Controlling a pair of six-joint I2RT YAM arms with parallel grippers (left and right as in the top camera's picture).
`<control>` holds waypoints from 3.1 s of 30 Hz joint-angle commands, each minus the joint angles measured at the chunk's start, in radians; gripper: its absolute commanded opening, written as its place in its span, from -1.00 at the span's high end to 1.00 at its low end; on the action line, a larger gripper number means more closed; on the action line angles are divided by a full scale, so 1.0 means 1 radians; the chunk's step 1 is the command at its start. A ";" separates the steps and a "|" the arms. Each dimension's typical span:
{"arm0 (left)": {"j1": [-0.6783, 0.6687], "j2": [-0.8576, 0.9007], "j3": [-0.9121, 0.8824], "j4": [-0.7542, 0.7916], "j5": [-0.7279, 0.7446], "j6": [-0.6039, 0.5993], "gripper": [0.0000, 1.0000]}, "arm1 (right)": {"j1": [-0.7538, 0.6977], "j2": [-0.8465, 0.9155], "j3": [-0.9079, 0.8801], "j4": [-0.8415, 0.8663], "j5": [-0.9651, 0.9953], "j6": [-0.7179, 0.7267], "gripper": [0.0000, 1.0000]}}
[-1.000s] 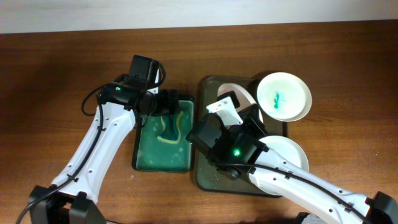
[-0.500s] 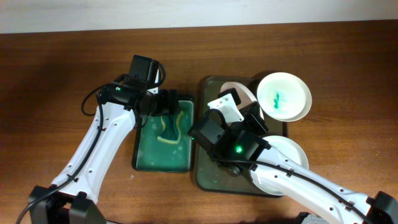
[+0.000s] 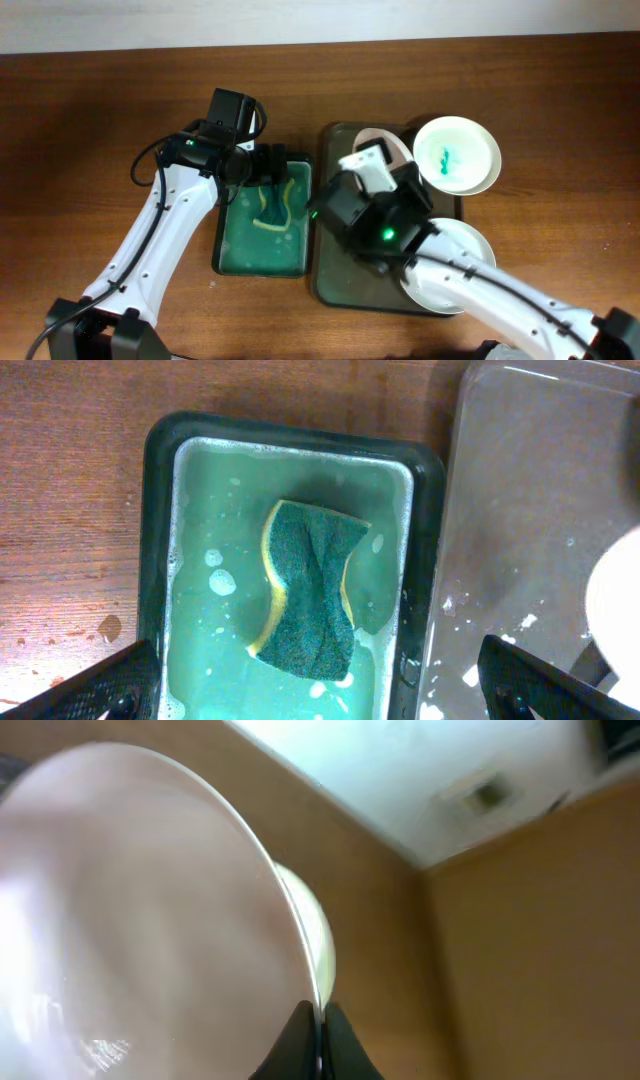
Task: Clean dirty plates on tray and stack at the side
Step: 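Carry bowl right and set it on table beside tray, then move right gripper back to grip rim of top plate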
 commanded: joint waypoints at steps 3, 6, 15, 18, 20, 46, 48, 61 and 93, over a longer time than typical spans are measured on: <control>0.002 -0.003 -0.003 0.002 -0.007 0.000 -0.99 | -0.420 -0.014 0.065 -0.018 -0.725 0.046 0.92; 0.002 -0.003 -0.003 0.002 -0.007 0.000 -0.99 | -0.816 -0.022 0.090 -0.022 -1.203 0.023 0.92; 0.002 -0.003 -0.003 0.002 -0.007 0.000 -0.99 | -1.574 0.076 0.089 -0.030 -1.157 0.109 0.92; 0.002 -0.003 -0.003 0.002 -0.007 0.000 -0.99 | -1.638 0.204 0.086 -0.042 -1.149 0.119 0.92; 0.002 -0.003 -0.003 0.001 -0.007 0.000 -0.99 | -1.637 0.257 0.086 -0.049 -1.149 0.118 0.92; 0.001 -0.003 -0.003 0.002 -0.007 0.001 -0.99 | -1.146 0.426 0.088 0.376 -1.329 -0.340 -0.11; 0.001 -0.003 -0.003 0.002 -0.007 0.000 -0.99 | -1.146 0.458 0.088 0.384 -1.337 -0.340 -0.11; 0.001 -0.003 -0.003 0.002 -0.007 0.000 -0.99 | -1.125 0.394 0.088 0.217 -1.564 -0.282 0.91; -0.030 0.252 -0.117 0.212 0.113 0.143 -0.21 | -0.728 -0.084 -0.023 -0.032 -1.345 -0.119 0.21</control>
